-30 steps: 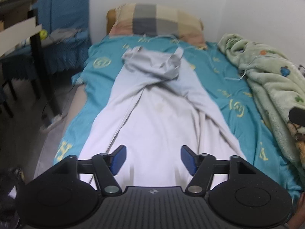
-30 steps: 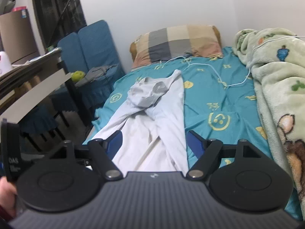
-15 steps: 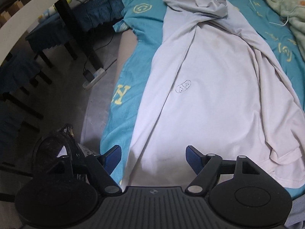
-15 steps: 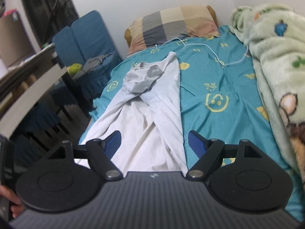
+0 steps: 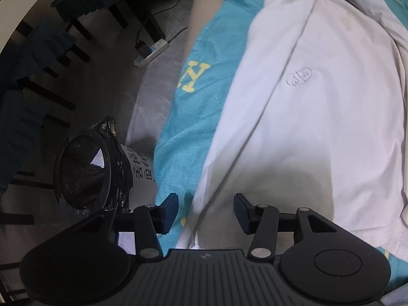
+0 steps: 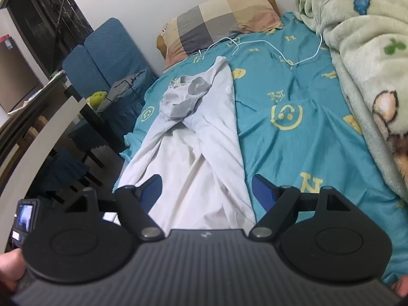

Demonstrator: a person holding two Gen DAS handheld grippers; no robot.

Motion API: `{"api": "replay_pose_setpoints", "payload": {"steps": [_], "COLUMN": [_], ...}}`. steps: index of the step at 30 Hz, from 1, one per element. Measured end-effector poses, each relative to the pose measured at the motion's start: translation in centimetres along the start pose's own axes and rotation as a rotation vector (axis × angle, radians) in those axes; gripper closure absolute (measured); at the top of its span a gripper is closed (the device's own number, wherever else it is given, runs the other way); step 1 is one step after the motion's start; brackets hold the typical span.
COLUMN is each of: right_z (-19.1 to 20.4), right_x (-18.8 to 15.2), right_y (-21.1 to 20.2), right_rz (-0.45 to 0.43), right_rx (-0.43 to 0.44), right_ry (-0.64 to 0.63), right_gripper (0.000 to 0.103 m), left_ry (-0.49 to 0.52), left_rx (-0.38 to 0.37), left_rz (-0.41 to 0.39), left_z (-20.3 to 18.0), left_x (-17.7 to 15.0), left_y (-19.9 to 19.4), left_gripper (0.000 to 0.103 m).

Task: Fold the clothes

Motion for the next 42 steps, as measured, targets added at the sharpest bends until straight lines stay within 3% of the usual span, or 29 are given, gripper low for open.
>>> {"api": "replay_pose_setpoints", "payload": {"steps": [6, 8, 10, 13, 16, 20, 25, 29, 31, 33, 36, 38, 40, 42], "right_z": [0.1, 0.2, 0.1, -0.3, -0.7, -1.0, -1.4, -1.9, -2.3, -2.7, -3.3, -3.7, -4.1, -4.5], "right_x": [0.0, -0.1, -0.1, -0.3, -0.3, -0.2, -0.2, -0.3, -0.4, -0.9, -2.0, -2.8, -3.5, -4.1], "right_y": [0.3, 0.4, 0.5, 0.7, 0.8, 0.9, 1.1, 1.1, 1.3, 1.7, 2.7, 3.4, 4.0, 4.5], "right_rz": [0.008, 0.01, 0.012, 0.021, 0.026, 0.027, 0.04, 0.056, 0.071, 0.105, 0.175, 0.218, 0.252, 0.275], "right_rx": [0.012, 0.014, 0.007, -0.007, -0.007, 0.003, 0.004, 0.006, 0.013, 0.013, 0.001, -0.015, -0.031, -0.047], "right_ry": [0.01, 0.005, 0.004, 0.014, 0.034, 0.057, 0.077, 0.092, 0.112, 0.133, 0.156, 0.165, 0.175, 0.194], "right_gripper": [0.024, 0.024, 0.024, 0.024, 0.024, 0.024, 0.024, 0.024, 0.024, 0.024, 0.024, 0.024, 0.024, 0.024], "left_ry": [-0.122, -0.123, -0.108, -0.073, -0.008, 0.046, 0.17, 0.258, 0.271, 0.266, 0.2, 0.158, 0.134, 0.109], "left_rx": [-0.012, -0.015, 0.001, 0.025, 0.017, -0.071, -0.185, -0.256, -0.281, -0.316, -0.374, -0.425, -0.47, -0.496], "left_rz": [0.056, 0.078, 0.06, 0.012, -0.078, -0.187, -0.304, -0.316, -0.296, -0.26, -0.196, -0.187, -0.225, -0.28], "left_z": [1.9, 1.7, 1.6, 1.2, 0.1, -2.2, -8.8, -13.7, -15.0, -16.3, -15.2, -14.0, -12.7, -11.3], "left_x": [-0.1, -0.1, 0.0, -0.1, -0.5, -1.4, -3.0, -4.2, -4.6, -4.8, -5.0, -5.0, -4.7, -4.4], "left_y": [0.4, 1.0, 0.5, -0.9, -4.5, -10.9, -16.3, -14.4, -11.3, -8.7, -5.6, -5.3, -6.2, -7.3], "left_gripper": [0.054, 0.07, 0.099, 0.099, 0.1, 0.1, 0.1, 0.1, 0.1, 0.099, 0.096, 0.085, 0.061, 0.058]}}
Point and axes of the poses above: each gripper's, at about its wrist camera, not at the fingertips, and y roughly the way its jaws point, z to its left, x to its top, the point moved 7 cm from there along y, roughly the way its jaws point, and after that the axes turned 1 degree about -z, right-handed, at the moved point
